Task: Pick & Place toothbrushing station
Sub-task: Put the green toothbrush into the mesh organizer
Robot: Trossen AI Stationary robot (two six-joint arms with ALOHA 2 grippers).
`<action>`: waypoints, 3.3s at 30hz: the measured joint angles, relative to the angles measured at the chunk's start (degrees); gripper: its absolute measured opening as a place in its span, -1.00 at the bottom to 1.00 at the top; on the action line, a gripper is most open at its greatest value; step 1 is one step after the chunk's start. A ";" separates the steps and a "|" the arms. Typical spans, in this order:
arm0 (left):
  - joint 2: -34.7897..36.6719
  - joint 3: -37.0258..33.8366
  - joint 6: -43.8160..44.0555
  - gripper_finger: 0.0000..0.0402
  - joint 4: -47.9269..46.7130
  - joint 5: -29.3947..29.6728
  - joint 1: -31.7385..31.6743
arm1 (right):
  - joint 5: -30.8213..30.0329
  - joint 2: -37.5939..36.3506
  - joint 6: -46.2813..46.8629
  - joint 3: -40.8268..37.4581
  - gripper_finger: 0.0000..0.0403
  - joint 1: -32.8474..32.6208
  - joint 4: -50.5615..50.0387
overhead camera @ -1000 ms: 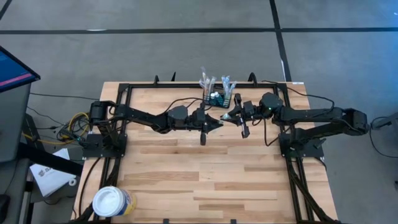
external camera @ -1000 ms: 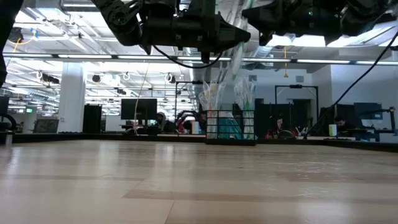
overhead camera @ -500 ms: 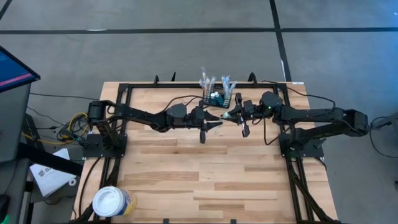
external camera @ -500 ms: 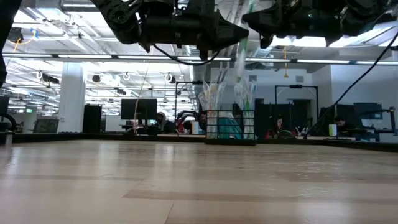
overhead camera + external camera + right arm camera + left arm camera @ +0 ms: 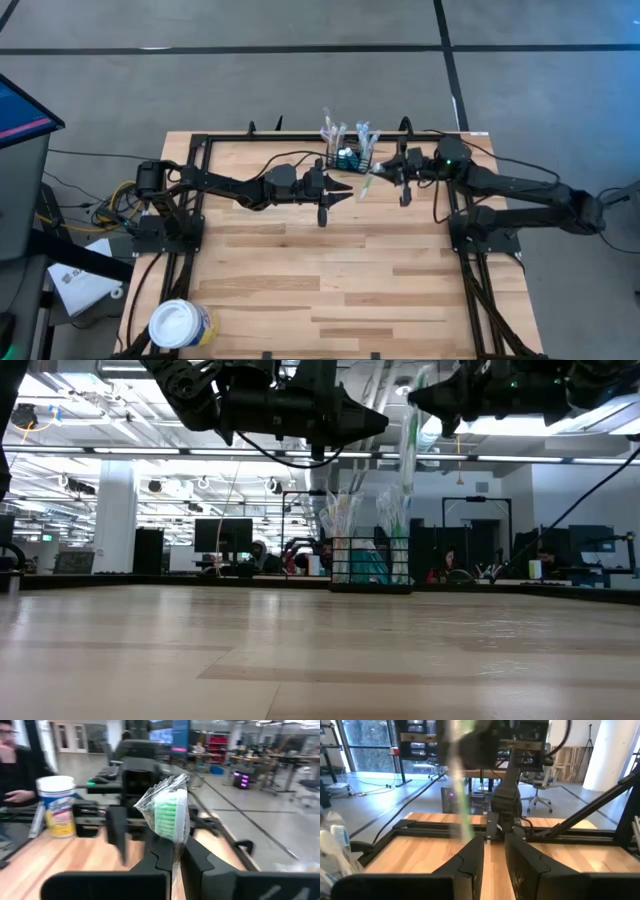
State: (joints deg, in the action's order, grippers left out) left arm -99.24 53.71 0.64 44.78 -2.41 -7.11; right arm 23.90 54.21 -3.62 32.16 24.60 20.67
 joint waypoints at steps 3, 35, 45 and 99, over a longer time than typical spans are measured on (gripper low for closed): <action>0.00 0.00 1.21 -0.64 0.36 -0.05 0.00 | -0.24 -0.76 -0.65 0.00 -0.98 3.09 -1.64; -0.02 0.02 1.34 -0.64 0.28 -0.37 0.02 | -0.86 10.85 -1.37 0.00 -0.98 29.91 8.71; -0.04 0.04 1.33 -0.64 0.29 -0.31 0.02 | 0.21 14.57 1.14 0.07 -0.98 29.47 15.80; -0.09 0.04 1.32 -0.64 0.23 -0.20 0.02 | 2.77 32.49 0.54 2.56 -0.93 27.92 18.45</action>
State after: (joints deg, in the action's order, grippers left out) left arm -99.33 53.76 1.96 45.01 -2.60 -7.09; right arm 26.68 86.70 -3.08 34.72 52.51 39.12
